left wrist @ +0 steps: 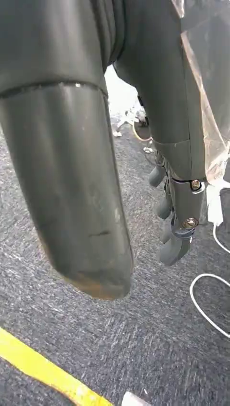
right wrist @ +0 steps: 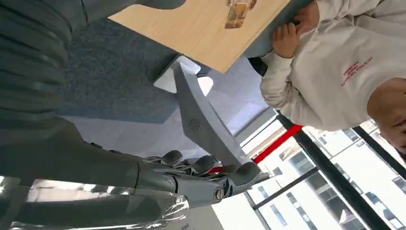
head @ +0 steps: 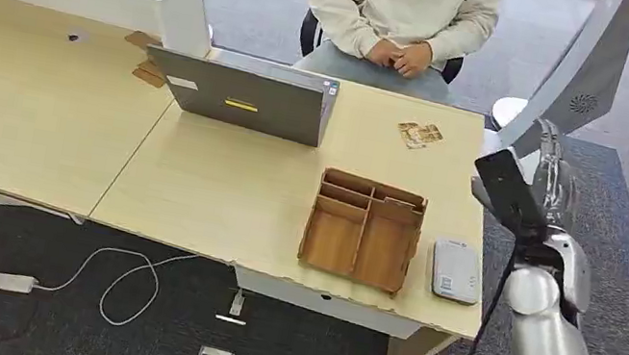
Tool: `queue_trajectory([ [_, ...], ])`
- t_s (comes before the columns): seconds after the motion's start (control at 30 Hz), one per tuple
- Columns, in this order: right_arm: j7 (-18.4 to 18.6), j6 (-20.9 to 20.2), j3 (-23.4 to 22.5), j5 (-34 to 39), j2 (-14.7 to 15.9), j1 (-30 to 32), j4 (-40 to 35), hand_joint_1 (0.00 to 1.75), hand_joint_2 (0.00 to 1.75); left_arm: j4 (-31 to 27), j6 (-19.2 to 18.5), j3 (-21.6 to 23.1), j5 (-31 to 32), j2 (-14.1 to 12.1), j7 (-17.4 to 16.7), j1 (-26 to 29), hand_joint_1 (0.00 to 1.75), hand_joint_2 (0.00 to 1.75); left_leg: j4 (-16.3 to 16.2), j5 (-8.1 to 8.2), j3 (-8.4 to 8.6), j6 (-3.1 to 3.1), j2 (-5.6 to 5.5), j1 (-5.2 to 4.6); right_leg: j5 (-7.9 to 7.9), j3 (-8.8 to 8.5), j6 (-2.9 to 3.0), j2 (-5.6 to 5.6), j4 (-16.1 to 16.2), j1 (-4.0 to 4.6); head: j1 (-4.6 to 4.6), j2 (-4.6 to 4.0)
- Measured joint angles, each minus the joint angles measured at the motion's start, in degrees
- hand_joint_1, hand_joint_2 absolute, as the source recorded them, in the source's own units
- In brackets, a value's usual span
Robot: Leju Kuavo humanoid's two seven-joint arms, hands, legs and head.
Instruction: Pass the card to the sensor for recognition and then transmit it.
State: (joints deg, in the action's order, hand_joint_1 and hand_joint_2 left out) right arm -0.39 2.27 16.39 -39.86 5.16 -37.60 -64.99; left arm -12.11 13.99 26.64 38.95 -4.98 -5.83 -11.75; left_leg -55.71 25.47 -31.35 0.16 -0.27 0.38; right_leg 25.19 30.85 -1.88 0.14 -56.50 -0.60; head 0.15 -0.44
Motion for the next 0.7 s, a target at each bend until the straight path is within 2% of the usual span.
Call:
queue_trajectory([
  [0.2,-2.89,1.01,1.58,-2.23,-2.01,-1.71,8.03,0.0,1.75,-0.02,-0.2,0.0,0.99,0.31,-0.13,-0.96,0.0,0.0,0.0,0.0,-0.02,0.0,-0.01,0.0,0.0,0.01,0.0,0.0,-0.01,0.0,0.0,0.0],
  [0.7,-4.05,1.33,4.63,-3.35,-4.81,-3.4,19.37,0.0,1.75,-0.02,-0.27,0.0,1.25,0.39,-0.13,-1.1,0.0,0.0,0.0,-0.01,-0.03,0.0,0.0,0.0,0.0,0.02,0.0,-0.01,-0.01,0.0,0.0,0.0],
])
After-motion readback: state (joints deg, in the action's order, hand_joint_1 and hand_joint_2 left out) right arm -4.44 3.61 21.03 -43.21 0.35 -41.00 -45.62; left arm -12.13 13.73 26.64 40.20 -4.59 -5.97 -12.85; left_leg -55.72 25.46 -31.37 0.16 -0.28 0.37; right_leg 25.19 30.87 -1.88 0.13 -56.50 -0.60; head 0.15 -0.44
